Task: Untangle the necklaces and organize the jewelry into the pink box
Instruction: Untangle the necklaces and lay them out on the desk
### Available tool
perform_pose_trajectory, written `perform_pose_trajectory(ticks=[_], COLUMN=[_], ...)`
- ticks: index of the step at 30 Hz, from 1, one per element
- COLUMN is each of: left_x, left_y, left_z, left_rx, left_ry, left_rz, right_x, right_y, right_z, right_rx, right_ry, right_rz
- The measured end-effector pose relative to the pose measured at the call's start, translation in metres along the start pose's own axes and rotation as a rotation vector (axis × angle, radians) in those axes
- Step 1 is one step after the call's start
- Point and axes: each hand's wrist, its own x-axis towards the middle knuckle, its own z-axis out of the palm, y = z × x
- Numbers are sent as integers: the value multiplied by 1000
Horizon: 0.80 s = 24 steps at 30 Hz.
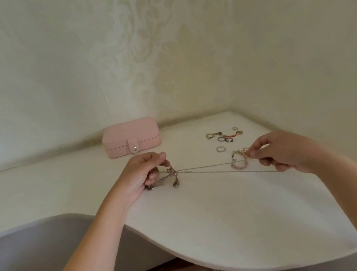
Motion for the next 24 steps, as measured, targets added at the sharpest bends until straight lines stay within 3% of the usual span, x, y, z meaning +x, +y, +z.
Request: perform_pose_trajectory(ticks=[5,11,15,19,22,24], left_x=[-2,-3,-4,-3,-2,-1], left_y=[-3,-3,-4,-6,-7,-8], left_z=[2,3,3,3,4,4], left_rx=[77,173,189,172,154,168], left_ry=[-25,-24,-36,-29,19,52], left_rz=[34,42,46,53,64,73], right_x=[1,-3,5,31,52,64], right_y=[10,3,-24,-61,-70,-67], right_z=[21,41,53,83,103,113], right_rx=[-359,-620,-677,-403,-261,-197], right_ry=[163,139,133,-122,-398,-465], right_rz=[-41,-46,-193,-384,-366,-346])
